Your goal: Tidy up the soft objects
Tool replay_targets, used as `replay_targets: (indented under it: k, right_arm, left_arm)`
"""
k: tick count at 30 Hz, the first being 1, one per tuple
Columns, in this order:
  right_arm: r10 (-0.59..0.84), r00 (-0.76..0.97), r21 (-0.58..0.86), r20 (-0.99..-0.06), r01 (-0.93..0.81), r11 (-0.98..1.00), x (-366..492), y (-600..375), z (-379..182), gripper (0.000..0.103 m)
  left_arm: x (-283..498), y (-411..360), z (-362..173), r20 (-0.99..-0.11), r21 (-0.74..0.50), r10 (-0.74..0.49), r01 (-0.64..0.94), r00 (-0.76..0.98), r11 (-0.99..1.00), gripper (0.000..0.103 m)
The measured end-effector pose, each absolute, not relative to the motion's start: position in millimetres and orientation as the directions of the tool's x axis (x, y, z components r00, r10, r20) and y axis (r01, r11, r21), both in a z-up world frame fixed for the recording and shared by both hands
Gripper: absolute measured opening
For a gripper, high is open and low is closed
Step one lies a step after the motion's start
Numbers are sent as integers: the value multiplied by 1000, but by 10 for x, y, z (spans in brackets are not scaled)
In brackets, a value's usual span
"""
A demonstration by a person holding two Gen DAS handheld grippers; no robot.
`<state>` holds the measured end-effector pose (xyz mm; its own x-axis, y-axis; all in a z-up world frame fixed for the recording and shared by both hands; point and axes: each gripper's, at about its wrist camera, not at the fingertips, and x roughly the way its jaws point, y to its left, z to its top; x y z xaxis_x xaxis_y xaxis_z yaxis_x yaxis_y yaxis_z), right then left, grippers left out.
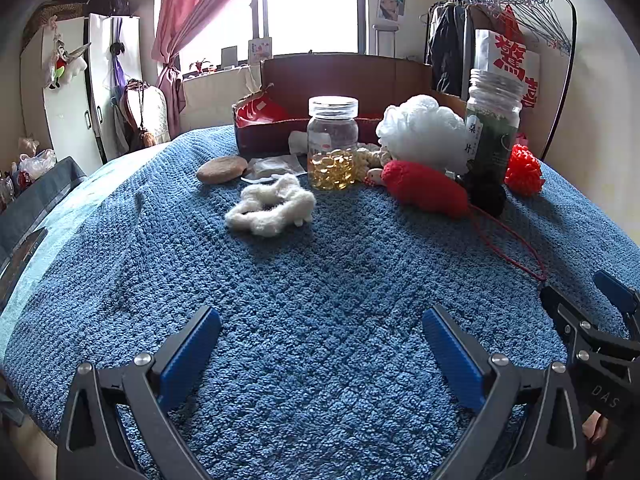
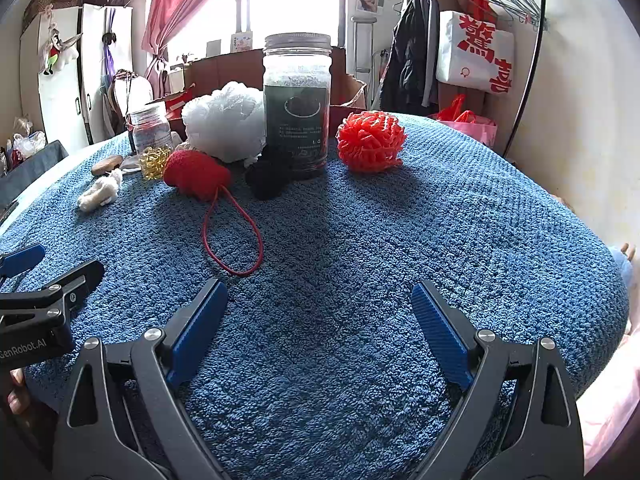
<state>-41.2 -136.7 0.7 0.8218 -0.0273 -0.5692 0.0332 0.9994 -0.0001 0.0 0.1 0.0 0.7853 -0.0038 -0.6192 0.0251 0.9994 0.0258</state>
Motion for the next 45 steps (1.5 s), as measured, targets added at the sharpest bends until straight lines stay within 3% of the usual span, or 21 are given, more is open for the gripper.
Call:
replay_targets:
  k: [26,45]
  right_arm:
    - [-11,820,20,-573,27,999,-409,-1407,25,94]
    - [15,819,38,-573,9,999,-89,-1490,326,94]
  left_arm:
    - [13,13,21,-625,13,-18,33,780,999,103]
    - [356,226,400,-609,24,-33,59,792,998,103]
